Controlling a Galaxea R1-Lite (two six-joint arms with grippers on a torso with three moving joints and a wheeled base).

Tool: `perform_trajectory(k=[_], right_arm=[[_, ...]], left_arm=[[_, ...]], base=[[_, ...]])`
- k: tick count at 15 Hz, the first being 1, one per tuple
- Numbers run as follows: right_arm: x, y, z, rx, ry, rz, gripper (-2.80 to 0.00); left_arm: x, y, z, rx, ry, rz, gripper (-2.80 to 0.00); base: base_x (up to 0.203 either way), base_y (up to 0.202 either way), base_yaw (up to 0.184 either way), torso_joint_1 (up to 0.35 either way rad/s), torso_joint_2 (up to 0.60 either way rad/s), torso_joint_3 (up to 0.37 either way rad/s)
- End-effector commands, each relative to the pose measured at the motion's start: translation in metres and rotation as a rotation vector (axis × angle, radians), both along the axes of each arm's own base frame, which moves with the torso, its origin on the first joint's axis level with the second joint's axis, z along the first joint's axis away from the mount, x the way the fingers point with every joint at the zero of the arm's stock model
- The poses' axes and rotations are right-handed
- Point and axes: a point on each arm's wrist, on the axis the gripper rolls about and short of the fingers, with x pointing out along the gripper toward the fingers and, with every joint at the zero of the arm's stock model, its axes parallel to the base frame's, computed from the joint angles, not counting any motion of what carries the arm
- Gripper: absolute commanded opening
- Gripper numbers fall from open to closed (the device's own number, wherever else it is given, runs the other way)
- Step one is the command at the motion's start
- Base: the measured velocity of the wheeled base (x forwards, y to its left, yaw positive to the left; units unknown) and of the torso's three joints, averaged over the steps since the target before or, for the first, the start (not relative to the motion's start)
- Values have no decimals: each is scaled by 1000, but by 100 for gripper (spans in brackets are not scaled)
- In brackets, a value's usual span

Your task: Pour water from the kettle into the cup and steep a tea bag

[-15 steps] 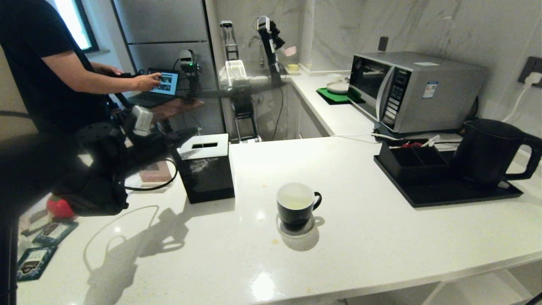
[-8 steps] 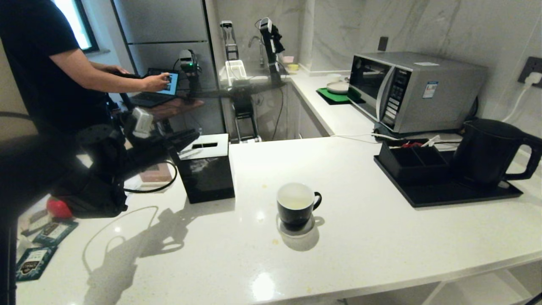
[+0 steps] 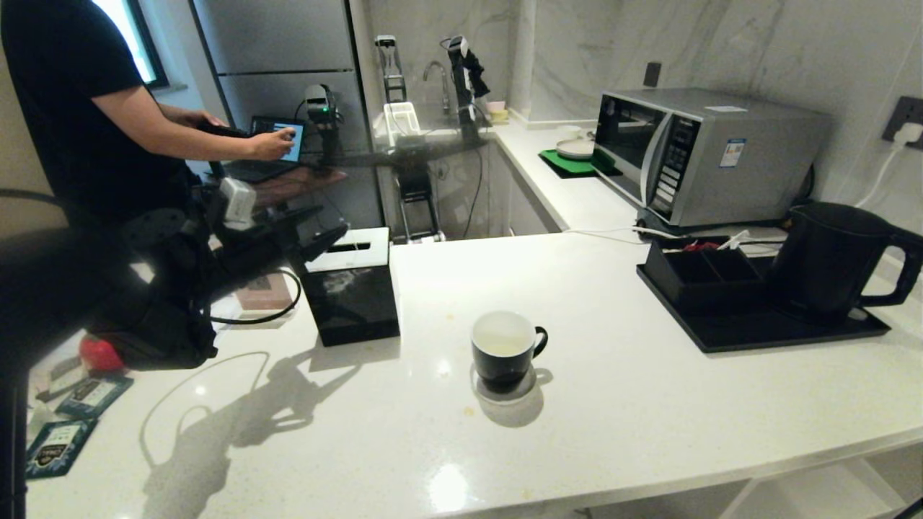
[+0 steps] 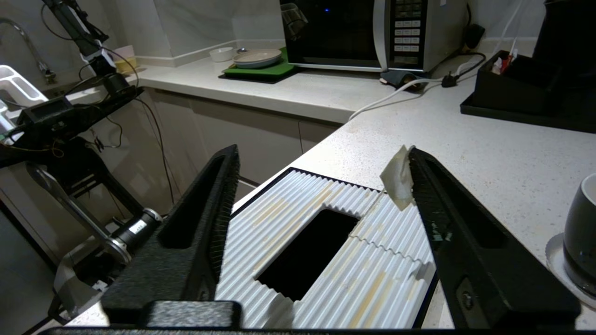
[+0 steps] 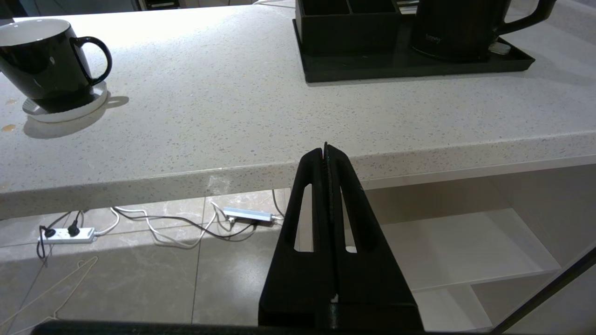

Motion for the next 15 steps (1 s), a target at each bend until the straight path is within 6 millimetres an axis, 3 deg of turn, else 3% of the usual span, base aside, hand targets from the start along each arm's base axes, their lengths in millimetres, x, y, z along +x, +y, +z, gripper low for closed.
perform_trajectory(k=[1,8,15], right_arm=[[0,0,0,0,0,0,-280],[0,0,0,0,0,0,-280],[0,0,0,0,0,0,-280]], left_arm=[[0,1,1,3,-8,-2,0],[-2,9,0,44,102,6,0],[-2,21,-1,90,101,47,0]], base=[[0,0,0,0,0,0],[0,0,0,0,0,0],[0,0,0,0,0,0]])
